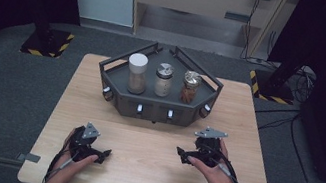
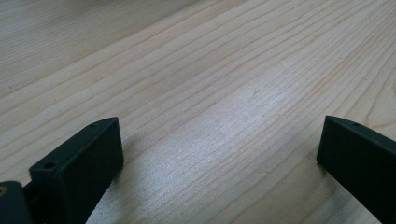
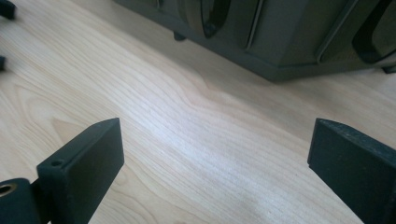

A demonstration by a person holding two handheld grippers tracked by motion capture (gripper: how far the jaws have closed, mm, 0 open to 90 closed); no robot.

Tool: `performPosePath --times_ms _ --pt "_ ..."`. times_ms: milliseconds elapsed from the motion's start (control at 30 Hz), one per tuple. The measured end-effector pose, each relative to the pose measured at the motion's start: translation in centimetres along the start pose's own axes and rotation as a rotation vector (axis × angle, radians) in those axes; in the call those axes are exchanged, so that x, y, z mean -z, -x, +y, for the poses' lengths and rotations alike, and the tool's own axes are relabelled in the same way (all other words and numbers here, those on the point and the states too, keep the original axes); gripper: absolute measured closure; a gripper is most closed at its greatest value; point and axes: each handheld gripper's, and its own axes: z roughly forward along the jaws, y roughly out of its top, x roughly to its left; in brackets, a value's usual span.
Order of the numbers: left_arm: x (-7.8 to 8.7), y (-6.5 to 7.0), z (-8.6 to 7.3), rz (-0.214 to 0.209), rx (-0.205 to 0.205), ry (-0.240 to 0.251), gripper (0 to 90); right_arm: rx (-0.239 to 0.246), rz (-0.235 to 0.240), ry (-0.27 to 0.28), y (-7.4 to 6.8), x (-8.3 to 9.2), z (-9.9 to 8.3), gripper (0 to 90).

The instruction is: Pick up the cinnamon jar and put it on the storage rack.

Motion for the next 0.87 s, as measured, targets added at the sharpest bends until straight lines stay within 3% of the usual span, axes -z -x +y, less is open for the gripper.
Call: performPosePath --times_ms 567,733,867 --pt "0.0 0.0 0.0 0.0 0.0 0.0 0.0 -0.012 -0.019 -0.069 -1.2 -3.8 -4.6 3.2" --pt "0.0 0.0 0.0 0.0 0.0 0.0 0.0 -0.005 -0.04 -0.018 -1.8 -4.0 -6.0 0.6" --pt "0.0 0.0 0.0 0.0 0.0 0.0 0.0 -0.008 -0.039 -0.019 -1.8 -4.0 -6.0 0.4"
